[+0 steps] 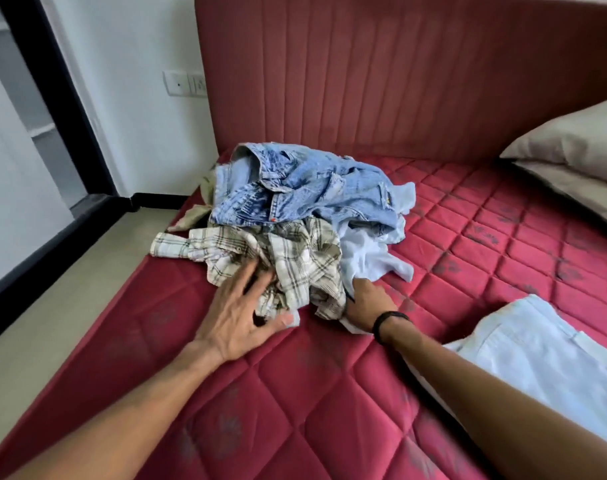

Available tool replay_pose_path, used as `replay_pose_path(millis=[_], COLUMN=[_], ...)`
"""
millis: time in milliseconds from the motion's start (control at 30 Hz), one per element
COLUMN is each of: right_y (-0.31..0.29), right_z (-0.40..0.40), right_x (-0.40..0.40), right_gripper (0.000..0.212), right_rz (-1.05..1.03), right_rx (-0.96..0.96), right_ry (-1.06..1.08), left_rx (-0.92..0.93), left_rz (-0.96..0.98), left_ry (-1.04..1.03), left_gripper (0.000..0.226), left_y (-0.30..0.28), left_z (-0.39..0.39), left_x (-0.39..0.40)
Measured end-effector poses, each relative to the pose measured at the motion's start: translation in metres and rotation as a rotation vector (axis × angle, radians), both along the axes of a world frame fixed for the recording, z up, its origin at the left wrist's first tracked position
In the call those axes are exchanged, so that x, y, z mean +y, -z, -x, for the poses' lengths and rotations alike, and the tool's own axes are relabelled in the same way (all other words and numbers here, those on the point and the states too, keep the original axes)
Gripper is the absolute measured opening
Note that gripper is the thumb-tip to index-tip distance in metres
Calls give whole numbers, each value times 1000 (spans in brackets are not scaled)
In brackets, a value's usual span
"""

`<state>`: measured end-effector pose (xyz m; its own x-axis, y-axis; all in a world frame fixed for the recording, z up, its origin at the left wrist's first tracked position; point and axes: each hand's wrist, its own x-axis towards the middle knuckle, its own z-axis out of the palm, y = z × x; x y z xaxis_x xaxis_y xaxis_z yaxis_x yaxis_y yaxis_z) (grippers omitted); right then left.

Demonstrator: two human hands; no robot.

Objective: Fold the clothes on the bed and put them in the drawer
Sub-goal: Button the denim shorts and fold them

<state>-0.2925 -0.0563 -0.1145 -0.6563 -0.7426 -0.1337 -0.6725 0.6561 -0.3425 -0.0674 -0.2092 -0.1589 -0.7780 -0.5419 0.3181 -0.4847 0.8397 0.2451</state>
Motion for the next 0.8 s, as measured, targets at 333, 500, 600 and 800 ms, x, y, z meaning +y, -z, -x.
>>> replay_pose_path(millis=[333, 500, 600, 800], right_y=[-92, -101, -134, -273], right_z=[-44, -41, -20, -23], right_x=[-146, -169, -138, -33], right_gripper=[77, 29, 25, 13], right_rz=[87, -154, -55, 183], right_rx=[623, 794, 745, 717], right_ry=[-469, -311, -456, -587], left_rx=[212, 602, 809, 577], left_rz=[-28, -369, -559, -588], left_ry=[-85, -21, -241, -393], left_gripper=[82, 64, 57, 112], left_y=[18, 11, 3, -49], left_z=[0, -9, -5, -22], left_x=[14, 15, 12, 10])
